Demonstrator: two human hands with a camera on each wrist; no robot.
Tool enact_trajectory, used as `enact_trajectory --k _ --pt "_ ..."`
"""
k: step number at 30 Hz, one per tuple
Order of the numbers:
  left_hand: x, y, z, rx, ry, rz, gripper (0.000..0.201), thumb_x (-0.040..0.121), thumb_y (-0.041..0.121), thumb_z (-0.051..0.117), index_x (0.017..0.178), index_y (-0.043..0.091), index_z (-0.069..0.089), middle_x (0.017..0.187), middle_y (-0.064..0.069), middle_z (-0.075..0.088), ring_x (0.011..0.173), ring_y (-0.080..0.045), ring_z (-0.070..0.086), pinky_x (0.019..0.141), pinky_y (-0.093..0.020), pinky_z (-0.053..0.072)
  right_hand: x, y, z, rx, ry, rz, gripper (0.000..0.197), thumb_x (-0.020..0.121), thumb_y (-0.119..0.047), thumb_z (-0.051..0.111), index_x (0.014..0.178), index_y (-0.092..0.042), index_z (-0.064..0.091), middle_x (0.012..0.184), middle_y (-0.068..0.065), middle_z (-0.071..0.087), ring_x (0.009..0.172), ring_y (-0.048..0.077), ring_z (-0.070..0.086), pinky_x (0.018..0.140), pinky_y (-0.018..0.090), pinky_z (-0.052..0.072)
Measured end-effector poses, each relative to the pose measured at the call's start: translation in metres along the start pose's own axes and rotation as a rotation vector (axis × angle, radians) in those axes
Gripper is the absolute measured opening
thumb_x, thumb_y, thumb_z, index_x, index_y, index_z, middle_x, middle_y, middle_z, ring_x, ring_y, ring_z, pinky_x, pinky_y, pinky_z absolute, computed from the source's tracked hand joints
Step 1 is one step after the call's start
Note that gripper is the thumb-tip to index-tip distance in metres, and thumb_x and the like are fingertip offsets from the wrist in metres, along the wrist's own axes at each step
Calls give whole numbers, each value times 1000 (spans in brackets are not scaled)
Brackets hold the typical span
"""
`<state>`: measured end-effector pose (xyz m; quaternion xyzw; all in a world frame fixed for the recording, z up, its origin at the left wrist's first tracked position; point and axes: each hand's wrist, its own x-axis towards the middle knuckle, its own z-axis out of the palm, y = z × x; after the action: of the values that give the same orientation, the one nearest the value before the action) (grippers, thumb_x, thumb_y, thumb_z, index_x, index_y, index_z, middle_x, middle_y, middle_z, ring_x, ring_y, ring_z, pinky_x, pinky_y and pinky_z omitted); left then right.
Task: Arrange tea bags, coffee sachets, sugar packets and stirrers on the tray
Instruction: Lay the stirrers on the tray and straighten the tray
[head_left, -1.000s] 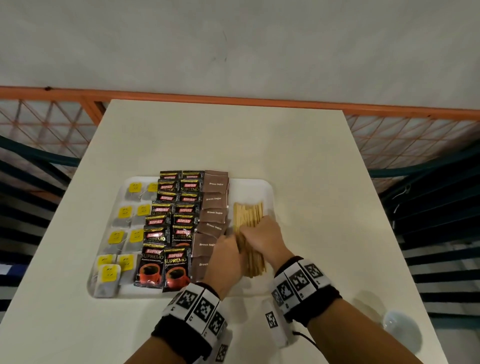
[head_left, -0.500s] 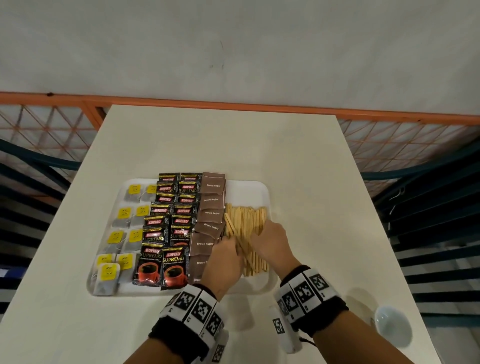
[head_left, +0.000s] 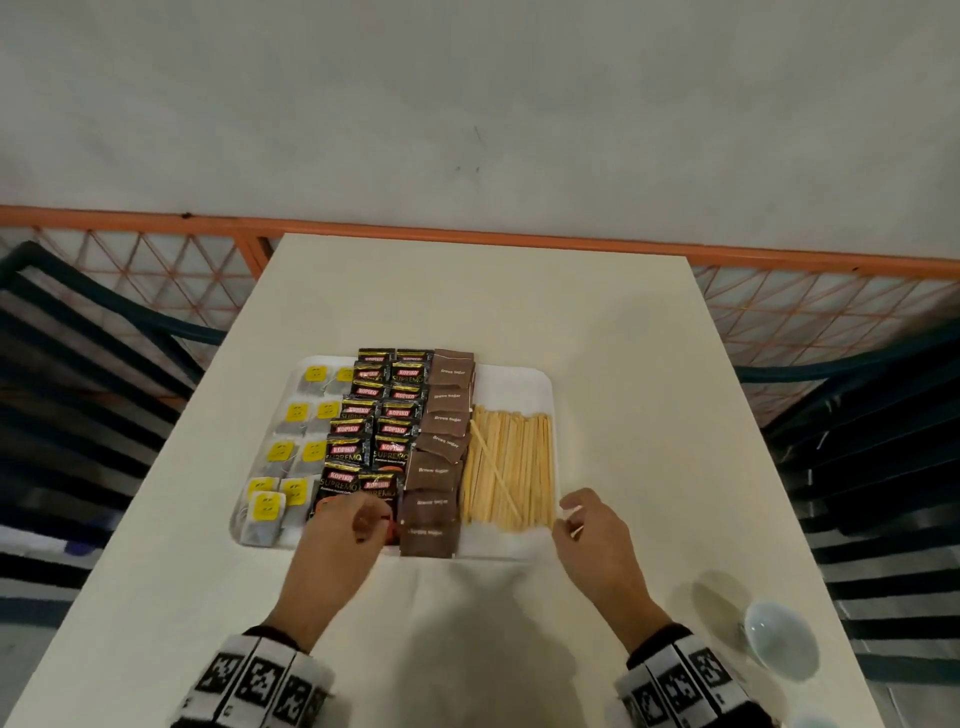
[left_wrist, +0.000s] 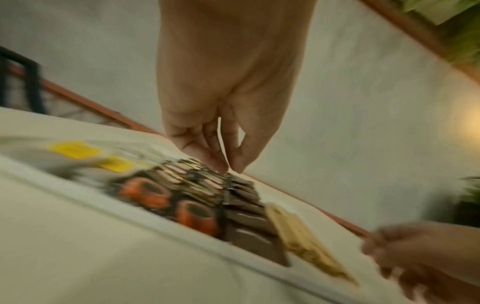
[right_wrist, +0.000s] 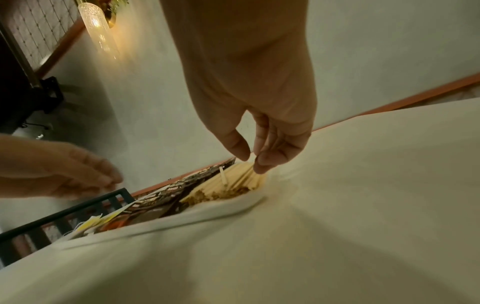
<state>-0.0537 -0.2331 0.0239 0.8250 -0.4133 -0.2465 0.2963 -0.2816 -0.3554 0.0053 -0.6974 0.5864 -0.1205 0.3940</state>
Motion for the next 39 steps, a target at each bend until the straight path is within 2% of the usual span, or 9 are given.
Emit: enact_trajectory --k 7,10,12,14,18,24,28,35,39 --pt "-30 -93 -58 -111 187 -401 25 82 5 66 107 2 60 98 -17 62 81 -31 57 76 -35 43 -15 25 22 233 -1 204 21 89 -17 55 108 -10 53 91 12 67 81 26 65 70 31 52" --pt "-17 -119 -61 -249 169 -519 41 85 7 62 123 0 49 109 -24 59 96 -41 58 84 -42 46 -17 21 28 330 43 268 17 90 -12 53 105 -13 48 91 16 66 74 25 64 59 24 47" --pt "-6 -126 -59 -284 133 -539 46 88 6 57 131 2 43 109 -23 60 97 -39 58 83 -39 46 -17 20 29 347 62 301 14 89 -8 51 103 -8 51 84 15 67 74 26 64 68 33 54" --pt "6 -136 -58 -365 118 -543 43 86 3 57 127 0 48 100 -22 62 88 -34 58 84 -39 45 -14 15 29 367 77 351 14 88 -3 49 99 -3 58 79 13 66 77 29 64 78 42 56" --pt "24 -164 -53 -389 74 -496 11 72 15 68 83 17 67 83 -17 70 86 -36 65 88 -54 49 -10 9 30 471 159 465 12 86 3 52 96 -1 59 84 15 63 69 24 61 63 30 53" --pt "29 -152 -72 -530 103 -472 19 82 -6 61 85 12 64 86 -17 66 82 -30 61 83 -44 53 -4 7 45 466 247 501 17 86 1 54 100 -1 62 90 16 65 74 25 63 73 36 54" --pt "44 -152 -80 -568 111 -462 19 82 -7 60 93 8 63 86 -15 65 81 -29 60 79 -39 52 9 -5 49 430 257 476 14 86 1 53 96 -5 61 82 11 65 70 22 62 79 40 55" --pt "92 -144 -87 -536 57 -429 18 84 -4 59 97 7 64 88 -16 66 85 -30 61 86 -42 50 56 -28 48 358 266 402 18 84 4 52 99 -2 62 79 11 64 66 21 61 63 30 52" --pt "127 -136 -90 -438 2 -351 17 85 1 59 92 14 68 87 -14 69 86 -29 63 89 -45 50 90 -41 46 339 264 395 20 84 4 54 102 0 61 82 14 63 72 26 62 73 35 54"
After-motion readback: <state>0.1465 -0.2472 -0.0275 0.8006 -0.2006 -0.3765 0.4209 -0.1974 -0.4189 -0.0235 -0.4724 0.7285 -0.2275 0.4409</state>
